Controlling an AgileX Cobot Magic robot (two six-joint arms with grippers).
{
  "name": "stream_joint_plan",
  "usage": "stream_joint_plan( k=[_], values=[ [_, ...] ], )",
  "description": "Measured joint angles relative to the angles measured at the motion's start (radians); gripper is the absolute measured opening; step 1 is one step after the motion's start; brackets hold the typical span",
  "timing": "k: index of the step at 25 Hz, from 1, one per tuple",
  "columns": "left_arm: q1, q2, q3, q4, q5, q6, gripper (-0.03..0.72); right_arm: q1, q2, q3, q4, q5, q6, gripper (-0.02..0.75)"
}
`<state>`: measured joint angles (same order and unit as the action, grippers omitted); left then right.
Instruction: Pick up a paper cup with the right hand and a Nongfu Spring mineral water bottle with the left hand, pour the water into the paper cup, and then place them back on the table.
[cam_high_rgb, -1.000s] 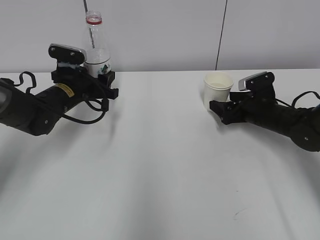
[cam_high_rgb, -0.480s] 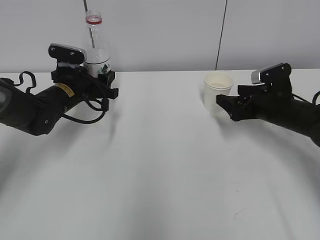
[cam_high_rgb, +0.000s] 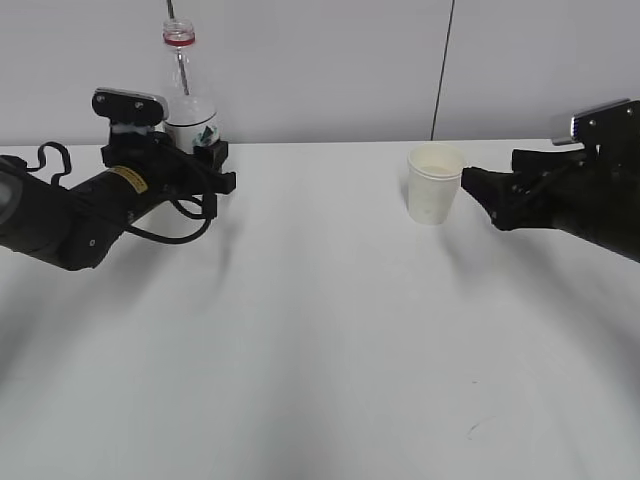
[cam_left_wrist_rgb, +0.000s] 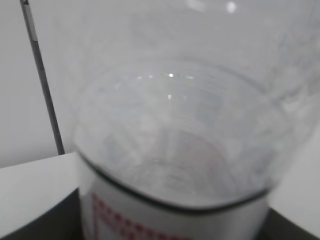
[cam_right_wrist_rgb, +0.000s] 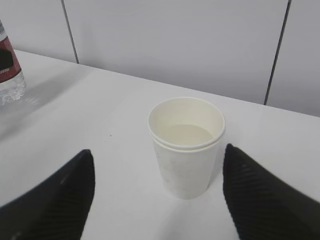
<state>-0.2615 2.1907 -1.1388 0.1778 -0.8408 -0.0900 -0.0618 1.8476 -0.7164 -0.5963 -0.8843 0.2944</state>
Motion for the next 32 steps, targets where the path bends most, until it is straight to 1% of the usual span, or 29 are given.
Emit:
stream_joint_plan(
  k=[4,8,18,24,32],
  values=[
    [0.001,0.0,0.0,-0.003,0.008,-0.039,0.371,0.0,-0.018,0.023,0.006,0.002,0.0,0.588],
    [0.001,0.0,0.0,-0.009,0.008,-0.049,0.371,0.0,-0.02,0.023,0.006,0.002,0.0,0.587],
    [0.001,0.015,0.0,-0.006,-0.006,-0.036,0.371,0.0,-0.02,0.023,-0.028,-0.01,0.011,0.587],
    [0.001,0.064,-0.002,-0.005,-0.059,-0.035,0.371,0.0,-0.02,0.023,-0.041,-0.016,0.026,0.587],
    [0.001,0.079,-0.003,0.013,-0.084,-0.035,0.371,0.0,-0.02,0.023,-0.062,-0.016,0.042,0.587]
  ],
)
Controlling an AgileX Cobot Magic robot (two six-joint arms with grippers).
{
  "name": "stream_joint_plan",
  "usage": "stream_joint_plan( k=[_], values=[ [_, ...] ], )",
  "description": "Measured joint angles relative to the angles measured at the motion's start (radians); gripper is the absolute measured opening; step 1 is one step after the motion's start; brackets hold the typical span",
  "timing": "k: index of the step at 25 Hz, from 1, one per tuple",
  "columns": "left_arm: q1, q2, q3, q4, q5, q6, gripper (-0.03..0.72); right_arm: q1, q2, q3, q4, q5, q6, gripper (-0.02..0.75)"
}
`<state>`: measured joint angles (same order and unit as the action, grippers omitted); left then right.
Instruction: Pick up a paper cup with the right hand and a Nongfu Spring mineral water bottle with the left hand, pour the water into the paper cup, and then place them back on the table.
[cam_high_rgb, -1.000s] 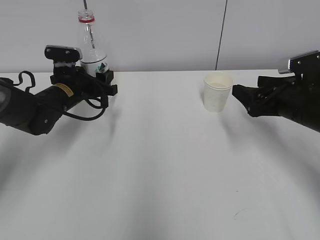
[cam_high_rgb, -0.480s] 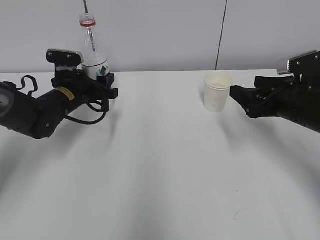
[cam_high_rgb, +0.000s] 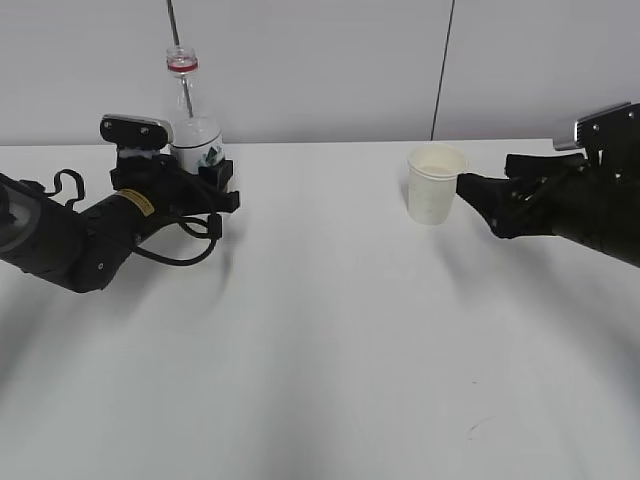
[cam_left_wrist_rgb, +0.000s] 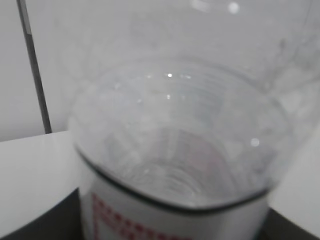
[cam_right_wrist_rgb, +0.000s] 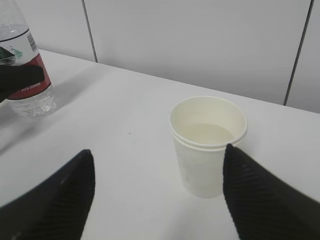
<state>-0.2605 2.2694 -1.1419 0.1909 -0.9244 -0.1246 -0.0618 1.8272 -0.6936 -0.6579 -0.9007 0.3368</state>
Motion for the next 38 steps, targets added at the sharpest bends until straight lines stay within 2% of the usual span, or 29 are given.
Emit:
stream_joint_plan(
  k=[13,19,27,34,38],
  values=[
    [0.0,0.024,0.0,0.0,-0.039,0.002,0.377,0.0,0.0,0.0,-0.015,-0.002,0.012,0.587],
    [0.0,0.024,0.0,0.001,-0.036,0.002,0.423,0.0,0.0,0.0,-0.016,-0.002,0.017,0.587],
    [0.0,0.024,-0.002,0.0,-0.063,0.002,0.564,0.0,0.0,0.0,-0.023,-0.023,0.031,0.587],
    [0.0,0.024,0.009,-0.009,-0.069,0.002,0.582,0.0,0.0,0.0,-0.024,-0.023,0.031,0.587],
    [0.0,0.023,0.073,-0.017,-0.116,0.002,0.585,0.0,0.0,0.0,-0.024,-0.023,0.033,0.586]
  ],
)
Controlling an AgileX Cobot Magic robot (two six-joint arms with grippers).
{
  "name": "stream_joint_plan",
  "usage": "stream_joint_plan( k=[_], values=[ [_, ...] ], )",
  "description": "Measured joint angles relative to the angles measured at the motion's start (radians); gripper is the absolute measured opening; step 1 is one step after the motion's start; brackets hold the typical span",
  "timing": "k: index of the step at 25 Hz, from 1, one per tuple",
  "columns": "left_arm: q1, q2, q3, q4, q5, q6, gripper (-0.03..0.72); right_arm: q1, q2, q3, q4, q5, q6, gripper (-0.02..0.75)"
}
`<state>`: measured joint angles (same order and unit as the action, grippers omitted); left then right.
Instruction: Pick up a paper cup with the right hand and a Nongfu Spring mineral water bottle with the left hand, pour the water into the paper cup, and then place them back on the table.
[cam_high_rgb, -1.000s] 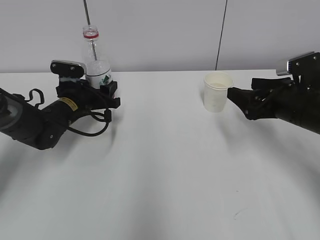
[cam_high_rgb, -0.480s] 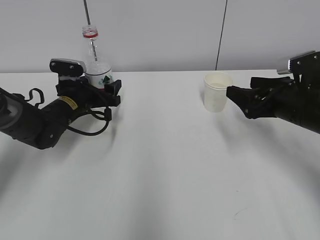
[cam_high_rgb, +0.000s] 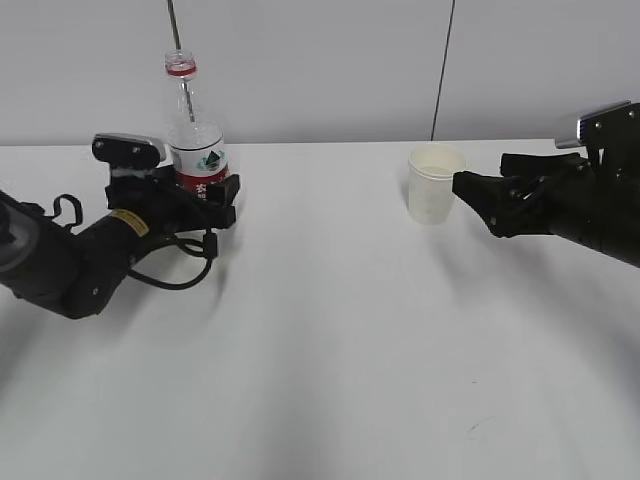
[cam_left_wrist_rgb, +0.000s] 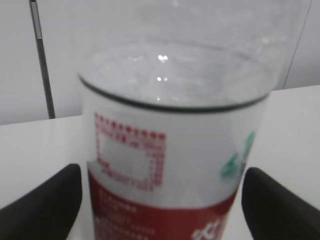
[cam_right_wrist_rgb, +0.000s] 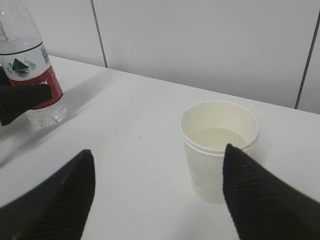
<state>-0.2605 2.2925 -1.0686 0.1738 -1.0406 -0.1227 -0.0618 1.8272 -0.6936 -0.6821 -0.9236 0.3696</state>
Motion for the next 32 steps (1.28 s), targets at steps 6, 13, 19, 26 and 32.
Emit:
stream_joint_plan(
  k=[6,13,19,26,32],
  values=[
    [0.0,-0.067,0.105,-0.032,-0.022,0.0,0.585,0.0,0.0,0.0,-0.001,0.0,0.0,0.586],
    [0.0,-0.267,0.218,-0.037,0.066,0.0,0.585,0.0,-0.001,-0.03,0.001,0.0,0.0,0.587],
    [0.0,-0.464,0.285,-0.035,0.188,0.0,0.582,0.017,-0.032,-0.088,0.001,0.129,0.004,0.586],
    [-0.003,-0.647,0.298,-0.001,0.364,0.0,0.582,0.12,-0.084,-0.264,0.003,0.623,0.014,0.586],
    [-0.033,-0.787,0.304,0.004,0.605,-0.004,0.582,0.281,-0.097,-0.456,0.071,1.33,-0.029,0.568]
  ],
)
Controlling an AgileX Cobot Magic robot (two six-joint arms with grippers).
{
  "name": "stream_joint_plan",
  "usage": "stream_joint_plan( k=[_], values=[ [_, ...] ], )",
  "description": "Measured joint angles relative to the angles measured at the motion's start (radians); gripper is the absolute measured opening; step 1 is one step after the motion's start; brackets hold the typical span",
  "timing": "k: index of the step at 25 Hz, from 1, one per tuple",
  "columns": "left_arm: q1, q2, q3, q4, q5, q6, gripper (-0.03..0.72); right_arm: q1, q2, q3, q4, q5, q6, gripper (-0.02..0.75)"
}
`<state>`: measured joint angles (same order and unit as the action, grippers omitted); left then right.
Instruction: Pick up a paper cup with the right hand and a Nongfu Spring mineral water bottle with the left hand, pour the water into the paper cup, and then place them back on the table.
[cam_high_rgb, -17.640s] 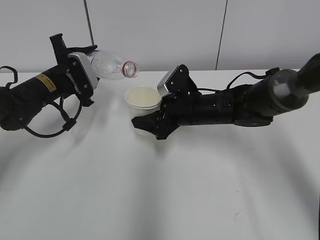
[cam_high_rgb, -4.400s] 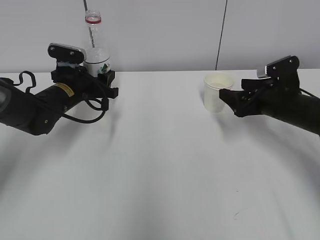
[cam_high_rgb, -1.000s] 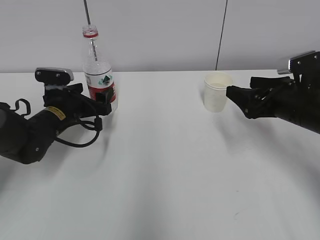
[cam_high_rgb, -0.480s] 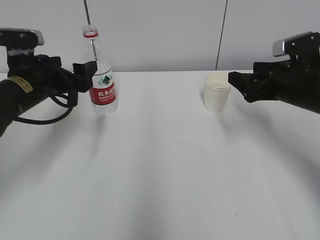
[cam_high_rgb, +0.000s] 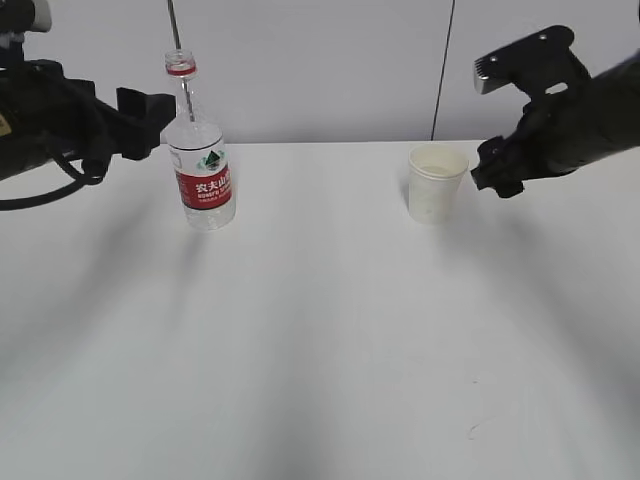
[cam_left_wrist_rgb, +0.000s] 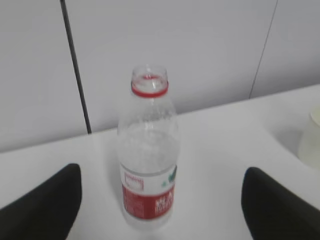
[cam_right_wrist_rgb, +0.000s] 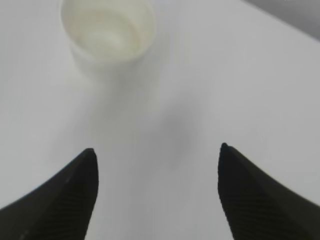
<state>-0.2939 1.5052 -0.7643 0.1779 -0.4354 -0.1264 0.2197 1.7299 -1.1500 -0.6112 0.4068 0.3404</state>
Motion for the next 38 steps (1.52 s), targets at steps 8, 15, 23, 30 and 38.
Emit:
stream_joint_plan(
  k=[8,15,23,30,38],
  values=[
    [-0.119,-0.273,-0.071,-0.074,0.753,-0.026,0.575,0.095,-0.016,-0.25,0.376,0.624,-0.33,0.486],
    [-0.14,-0.431,-0.209,-0.138,1.391,0.001,0.512,0.095,-0.119,-0.266,0.519,0.808,-0.363,0.482],
    [-0.14,-0.625,-0.218,-0.144,1.679,0.005,0.487,0.095,-0.409,-0.253,0.653,0.823,-0.387,0.505],
    [-0.14,-0.828,-0.218,-0.161,1.699,0.069,0.518,0.095,-0.779,-0.049,0.605,0.846,-0.404,0.589],
    [-0.14,-0.982,-0.087,-0.122,1.701,0.08,0.618,0.095,-1.174,0.268,0.532,0.842,-0.407,0.59]
  ],
)
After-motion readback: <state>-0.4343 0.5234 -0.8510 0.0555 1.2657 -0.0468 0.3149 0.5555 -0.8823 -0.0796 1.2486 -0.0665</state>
